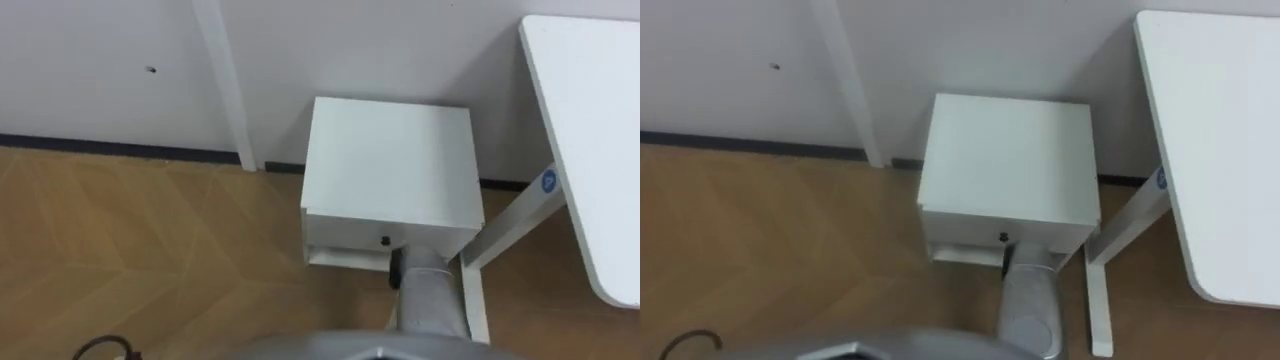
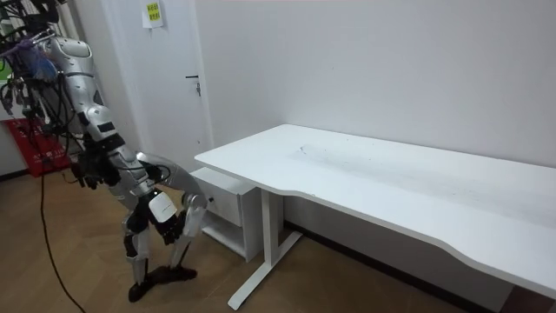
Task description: Put apple and close drawer
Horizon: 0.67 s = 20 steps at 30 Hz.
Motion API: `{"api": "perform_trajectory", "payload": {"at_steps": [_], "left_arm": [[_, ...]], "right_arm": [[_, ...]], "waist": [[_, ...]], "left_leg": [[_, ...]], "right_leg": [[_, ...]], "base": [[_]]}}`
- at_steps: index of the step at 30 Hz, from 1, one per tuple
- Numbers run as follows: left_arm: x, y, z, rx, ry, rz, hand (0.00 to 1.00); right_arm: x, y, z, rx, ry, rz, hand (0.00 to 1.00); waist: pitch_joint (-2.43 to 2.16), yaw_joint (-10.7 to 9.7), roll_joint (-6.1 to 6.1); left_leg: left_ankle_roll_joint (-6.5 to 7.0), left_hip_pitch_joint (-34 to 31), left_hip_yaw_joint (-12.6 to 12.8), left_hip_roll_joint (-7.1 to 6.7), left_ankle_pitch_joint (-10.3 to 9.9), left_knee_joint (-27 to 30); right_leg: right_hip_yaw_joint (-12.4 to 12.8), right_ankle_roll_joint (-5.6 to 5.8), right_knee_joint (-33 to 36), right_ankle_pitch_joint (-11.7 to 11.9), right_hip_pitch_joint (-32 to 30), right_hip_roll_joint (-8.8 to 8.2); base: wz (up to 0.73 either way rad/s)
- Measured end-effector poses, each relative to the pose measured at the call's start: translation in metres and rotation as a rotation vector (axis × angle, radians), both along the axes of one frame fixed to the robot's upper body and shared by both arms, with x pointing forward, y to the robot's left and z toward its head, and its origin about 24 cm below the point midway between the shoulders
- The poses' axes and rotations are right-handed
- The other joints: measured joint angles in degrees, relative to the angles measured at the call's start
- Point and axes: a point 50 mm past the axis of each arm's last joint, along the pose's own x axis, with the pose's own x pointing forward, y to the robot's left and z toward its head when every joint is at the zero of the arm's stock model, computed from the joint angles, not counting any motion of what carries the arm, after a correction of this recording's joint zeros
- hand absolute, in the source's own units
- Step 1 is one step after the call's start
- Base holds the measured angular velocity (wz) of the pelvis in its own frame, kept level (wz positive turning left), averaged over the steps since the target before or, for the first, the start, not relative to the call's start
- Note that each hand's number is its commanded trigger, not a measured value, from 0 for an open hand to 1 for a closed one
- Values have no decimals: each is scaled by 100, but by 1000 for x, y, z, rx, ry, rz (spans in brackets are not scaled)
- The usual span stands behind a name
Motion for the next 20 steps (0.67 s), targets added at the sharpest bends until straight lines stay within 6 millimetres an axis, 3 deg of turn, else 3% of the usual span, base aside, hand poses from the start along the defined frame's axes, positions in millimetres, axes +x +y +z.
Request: {"api": "perform_trajectory", "payload": {"at_steps": [1, 2, 3, 4, 5, 6, 7, 8, 11, 15, 20], "left_arm": [[-2, 1, 0, 6, 6, 6, 0], [-1, 1, 0, 8, 4, 7, 0], [2, 1, 0, 12, -5, 6, 0], [4, 2, 1, 15, -12, 4, 0], [7, 3, 1, 28, -21, 1, 0], [7, 3, 1, 36, -23, 1, 0], [7, 3, 1, 36, -23, 1, 0], [7, 1, 1, 30, -26, 1, 0], [9, -1, 0, 22, -34, 3, 0], [15, -3, 0, 18, -54, 3, 0], [21, -13, -3, -8, -68, 1, 0]], "right_arm": [[2, 1, 0, -2, -11, -5, 0], [4, 1, 0, -6, -16, -4, 0], [11, 0, -1, -17, -30, 11, 0], [15, 0, -1, -20, -42, 16, 0], [24, 0, -1, -23, -65, 24, 0], [28, -1, -1, -29, -82, 33, 0], [32, -1, 0, -32, -91, 37, 0], [37, -1, 0, -36, -113, 44, 0], [47, 0, 0, -30, -153, 41, 0], [49, 7, -3, -9, -156, 17, 0], [45, 9, -4, -1, -129, 2, 0]], "waist": [[-8, 66, -132], [-17, 139, -187], [-60, 255, -253], [-62, 303, -286], [-69, 335, -417], [-73, 368, -527], [-70, 397, -570], [-71, 463, -611], [-72, 464, -564], [-78, 446, -491], [-76, 403, -410]], "left_leg": [[-140, 66, 9, -59, 83, -223], [-225, 97, 29, -70, 132, -344], [-374, 118, 48, -71, 222, -547], [-441, 136, 62, -72, 266, -644], [-550, 193, 73, -91, 363, -846], [-540, 277, 87, -101, 407, -970], [-539, 314, 101, -113, 408, -996], [-534, 402, 140, -113, 410, -1049], [-524, 601, 154, -108, 416, -1252], [-334, 696, 227, -86, 525, -1341], [-337, 698, 225, -36, 524, -1350]], "right_leg": [[24, 24, -1135, -21, 571, 81], [56, 44, -1613, -45, 795, 149], [112, 70, -2434, -72, 1148, 273], [127, 76, -2788, -73, 1314, 317], [112, 62, -3439, -22, 1654, 358], [112, 28, -3920, 182, 1952, 403], [111, 23, -4043, 324, 2065, 410], [106, 34, -4253, 317, 2245, 428], [107, 32, -4303, 137, 2387, 444], [88, -8, -4304, -90, 2445, 502], [36, -45, -4306, -221, 2441, 564]], "base": [[-8], [-20], [-21], [-18], [-7], [-7], [-15], [-21], [-7], [-12], [-5]]}}
